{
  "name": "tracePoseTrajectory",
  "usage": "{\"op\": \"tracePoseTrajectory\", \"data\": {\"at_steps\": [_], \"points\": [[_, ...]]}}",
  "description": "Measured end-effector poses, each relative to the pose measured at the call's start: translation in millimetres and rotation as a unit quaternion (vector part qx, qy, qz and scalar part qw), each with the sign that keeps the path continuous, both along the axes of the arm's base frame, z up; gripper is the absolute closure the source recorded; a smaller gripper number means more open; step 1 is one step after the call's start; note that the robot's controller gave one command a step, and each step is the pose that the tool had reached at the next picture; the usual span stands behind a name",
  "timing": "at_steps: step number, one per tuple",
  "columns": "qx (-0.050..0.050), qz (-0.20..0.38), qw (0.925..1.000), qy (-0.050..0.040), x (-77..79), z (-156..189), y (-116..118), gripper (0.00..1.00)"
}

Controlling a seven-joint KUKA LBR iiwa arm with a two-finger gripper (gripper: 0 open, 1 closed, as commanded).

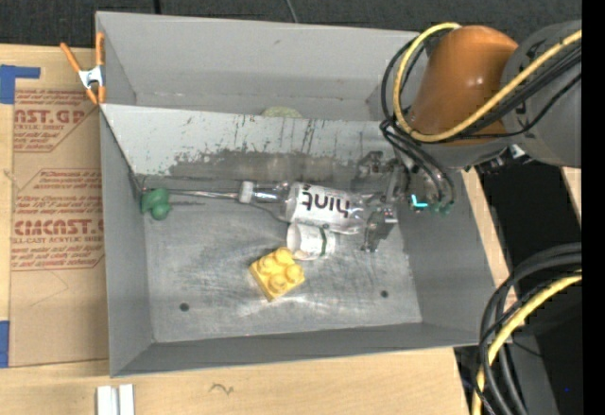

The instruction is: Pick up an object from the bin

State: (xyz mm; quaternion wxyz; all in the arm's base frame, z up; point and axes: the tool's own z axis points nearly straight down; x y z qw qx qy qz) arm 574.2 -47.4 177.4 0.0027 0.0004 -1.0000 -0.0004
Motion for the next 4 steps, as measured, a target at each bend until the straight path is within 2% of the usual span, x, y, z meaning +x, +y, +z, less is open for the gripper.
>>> {"op": "tracePoseTrajectory", "data": {"at_steps": [1,2,3,4], "points": [[0.0,0.0,1.0,-0.0037,1.8,3.8,0.0,0.0],[0.0,-0.078,0.9969,-0.0096,14.0,-49.8,9.3,0.0],[-0.001,-0.084,0.9964,-0.0017,12.7,-90.5,10.4,0.0],[0.0,-0.033,0.9995,-0.0044,18.1,-41.5,27.7,0.0]]}}
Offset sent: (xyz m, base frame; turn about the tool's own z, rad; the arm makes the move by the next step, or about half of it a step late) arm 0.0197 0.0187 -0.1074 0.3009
